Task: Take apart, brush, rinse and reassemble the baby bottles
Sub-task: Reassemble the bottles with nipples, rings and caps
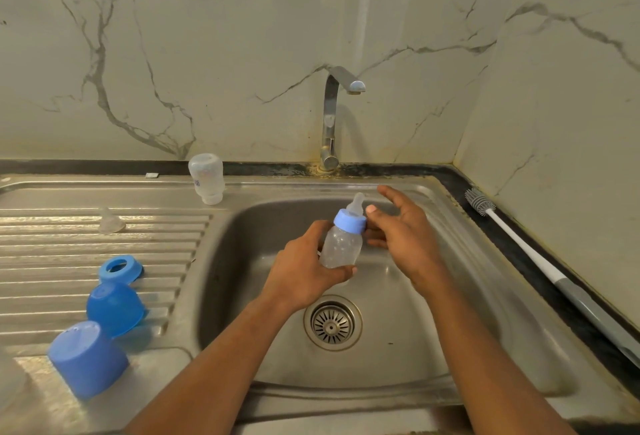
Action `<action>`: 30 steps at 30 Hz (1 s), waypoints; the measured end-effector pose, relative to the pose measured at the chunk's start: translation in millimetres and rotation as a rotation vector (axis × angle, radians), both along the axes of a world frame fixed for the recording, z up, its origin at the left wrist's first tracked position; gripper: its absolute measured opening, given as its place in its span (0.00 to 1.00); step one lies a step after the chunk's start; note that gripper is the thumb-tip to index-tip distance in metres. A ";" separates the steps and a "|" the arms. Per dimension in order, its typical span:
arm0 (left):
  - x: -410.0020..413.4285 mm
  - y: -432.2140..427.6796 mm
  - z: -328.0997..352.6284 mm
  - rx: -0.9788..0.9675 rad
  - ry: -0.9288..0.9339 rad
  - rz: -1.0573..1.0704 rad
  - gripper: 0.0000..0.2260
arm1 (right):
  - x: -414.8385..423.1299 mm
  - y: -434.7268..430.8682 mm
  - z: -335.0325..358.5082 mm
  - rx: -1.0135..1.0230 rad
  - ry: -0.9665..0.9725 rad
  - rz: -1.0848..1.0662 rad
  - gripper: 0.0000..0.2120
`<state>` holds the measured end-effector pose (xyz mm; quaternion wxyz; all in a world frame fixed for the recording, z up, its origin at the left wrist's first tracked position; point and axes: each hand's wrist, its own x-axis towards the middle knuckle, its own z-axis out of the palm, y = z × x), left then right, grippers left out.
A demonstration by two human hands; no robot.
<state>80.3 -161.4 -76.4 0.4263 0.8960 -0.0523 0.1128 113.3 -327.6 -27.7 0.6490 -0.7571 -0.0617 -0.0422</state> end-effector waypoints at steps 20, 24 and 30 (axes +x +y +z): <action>-4.5 -12.6 3.0 -0.099 -0.031 -0.019 0.27 | -13.5 8.8 3.4 -0.249 -0.134 0.077 0.23; -1.7 -11.5 2.1 -0.156 0.030 -0.056 0.21 | -12.4 4.5 3.9 -0.198 -0.084 0.225 0.24; 0.8 -9.7 0.1 -0.192 0.073 -0.089 0.24 | -13.2 1.8 4.3 -0.143 -0.093 0.252 0.20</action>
